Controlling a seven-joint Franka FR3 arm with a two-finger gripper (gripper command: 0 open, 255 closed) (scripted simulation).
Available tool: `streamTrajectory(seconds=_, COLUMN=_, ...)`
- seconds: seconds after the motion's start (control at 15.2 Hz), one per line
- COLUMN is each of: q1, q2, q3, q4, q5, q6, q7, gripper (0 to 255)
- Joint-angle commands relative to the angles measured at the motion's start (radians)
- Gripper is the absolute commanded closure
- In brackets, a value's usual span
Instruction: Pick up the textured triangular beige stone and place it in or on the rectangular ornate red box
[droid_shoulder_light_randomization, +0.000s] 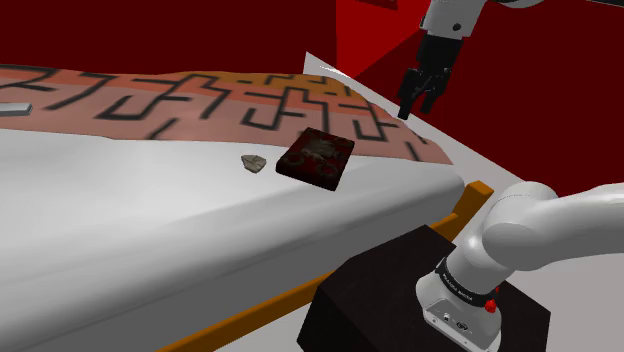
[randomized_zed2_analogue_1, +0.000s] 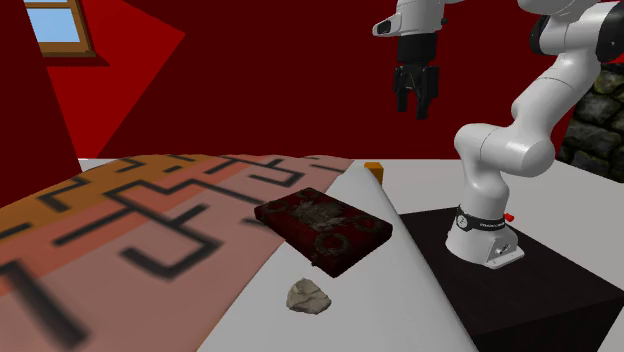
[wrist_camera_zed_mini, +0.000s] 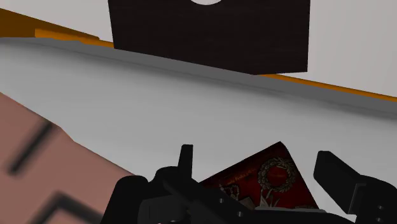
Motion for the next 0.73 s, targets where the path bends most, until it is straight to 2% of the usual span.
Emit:
streamTrajectory(seconds=0.0, q1=0.000, q2=0.000, q3=0.000, q4=0.000, q5=0.000, q6=0.000, q7=0.000, gripper=0)
streamTrajectory(seconds=0.66, q1=0.045, q2=0.297, q3=0.042, q4=0.035, q5=0.071, q6=0.284, q7=-0.007, gripper=0)
